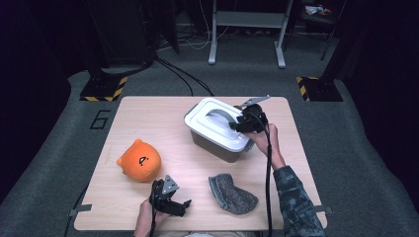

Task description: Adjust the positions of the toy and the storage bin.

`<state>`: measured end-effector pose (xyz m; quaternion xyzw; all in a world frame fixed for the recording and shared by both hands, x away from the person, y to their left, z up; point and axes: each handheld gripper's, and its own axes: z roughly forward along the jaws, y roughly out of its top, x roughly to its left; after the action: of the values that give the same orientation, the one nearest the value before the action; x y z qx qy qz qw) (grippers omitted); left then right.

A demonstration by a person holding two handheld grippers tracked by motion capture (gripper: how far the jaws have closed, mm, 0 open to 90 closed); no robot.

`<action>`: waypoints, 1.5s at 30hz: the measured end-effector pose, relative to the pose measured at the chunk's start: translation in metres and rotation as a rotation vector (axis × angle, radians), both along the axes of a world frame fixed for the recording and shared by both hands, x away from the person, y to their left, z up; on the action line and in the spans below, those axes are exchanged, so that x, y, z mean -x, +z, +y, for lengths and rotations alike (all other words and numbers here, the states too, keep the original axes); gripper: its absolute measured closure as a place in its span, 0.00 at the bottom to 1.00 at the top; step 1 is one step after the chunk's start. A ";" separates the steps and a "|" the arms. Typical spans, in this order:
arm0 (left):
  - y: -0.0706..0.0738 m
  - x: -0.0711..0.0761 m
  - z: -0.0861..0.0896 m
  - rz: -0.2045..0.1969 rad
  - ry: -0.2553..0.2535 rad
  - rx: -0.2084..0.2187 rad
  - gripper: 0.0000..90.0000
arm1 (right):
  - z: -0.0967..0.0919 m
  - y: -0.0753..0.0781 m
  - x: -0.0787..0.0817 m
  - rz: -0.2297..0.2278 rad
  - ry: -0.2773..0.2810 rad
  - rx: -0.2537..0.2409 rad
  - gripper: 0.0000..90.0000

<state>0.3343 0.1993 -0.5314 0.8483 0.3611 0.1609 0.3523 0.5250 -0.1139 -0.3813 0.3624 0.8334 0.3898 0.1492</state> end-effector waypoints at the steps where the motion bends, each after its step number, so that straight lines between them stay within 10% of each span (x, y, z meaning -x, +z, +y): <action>1: 0.000 0.000 0.000 0.000 0.000 0.000 0.01 | 0.001 0.002 -0.002 0.004 0.020 -0.004 0.54; 8: 0.000 0.000 0.000 0.004 0.002 0.005 0.01 | 0.019 0.010 -0.016 -0.011 0.053 0.021 0.50; 20: 0.000 0.000 0.000 0.004 0.002 0.005 0.01 | 0.032 0.006 -0.028 -0.047 0.101 0.088 0.73; 45: 0.000 0.000 0.000 0.003 -0.001 0.004 0.01 | 0.050 0.005 -0.005 -0.019 -0.078 0.066 0.74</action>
<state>0.3341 0.1991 -0.5315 0.8481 0.3615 0.1589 0.3534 0.5296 -0.0636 -0.3758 0.3857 0.8295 0.3595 0.1841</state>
